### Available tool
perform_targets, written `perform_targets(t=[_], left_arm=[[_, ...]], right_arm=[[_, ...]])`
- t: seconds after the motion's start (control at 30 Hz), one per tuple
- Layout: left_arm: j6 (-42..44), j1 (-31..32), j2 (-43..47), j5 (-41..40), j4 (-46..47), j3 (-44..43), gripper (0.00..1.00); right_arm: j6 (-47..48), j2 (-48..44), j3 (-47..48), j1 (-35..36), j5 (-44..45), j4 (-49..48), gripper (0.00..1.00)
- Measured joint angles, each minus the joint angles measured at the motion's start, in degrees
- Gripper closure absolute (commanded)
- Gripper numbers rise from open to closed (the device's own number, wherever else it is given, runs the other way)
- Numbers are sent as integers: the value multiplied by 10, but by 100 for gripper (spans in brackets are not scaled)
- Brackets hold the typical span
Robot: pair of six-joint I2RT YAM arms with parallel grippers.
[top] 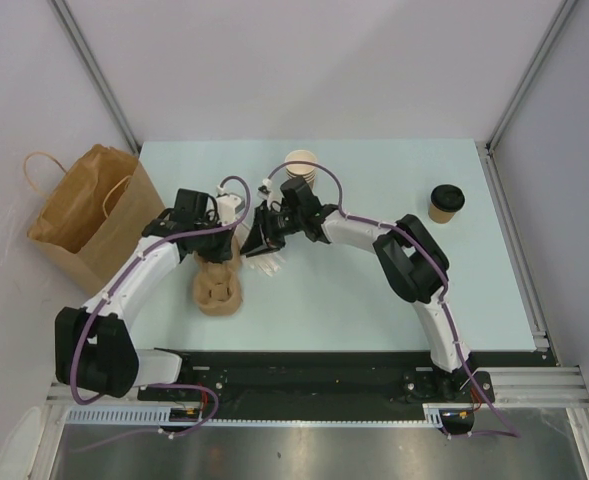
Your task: Pack the takeout coffee
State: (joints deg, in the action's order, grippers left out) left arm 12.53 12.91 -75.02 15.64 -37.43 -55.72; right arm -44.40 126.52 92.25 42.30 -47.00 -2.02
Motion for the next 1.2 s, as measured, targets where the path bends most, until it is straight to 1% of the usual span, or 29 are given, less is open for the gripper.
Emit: perform_targets(t=[0.87,1.2], left_arm=[[0,-2,26,11,-11,-1,100],[0,-2,39,16,-42,-38,100]], right_arm=[[-7,65,66,12,-14,5,64],[3,70,69,11,-15,12,64]])
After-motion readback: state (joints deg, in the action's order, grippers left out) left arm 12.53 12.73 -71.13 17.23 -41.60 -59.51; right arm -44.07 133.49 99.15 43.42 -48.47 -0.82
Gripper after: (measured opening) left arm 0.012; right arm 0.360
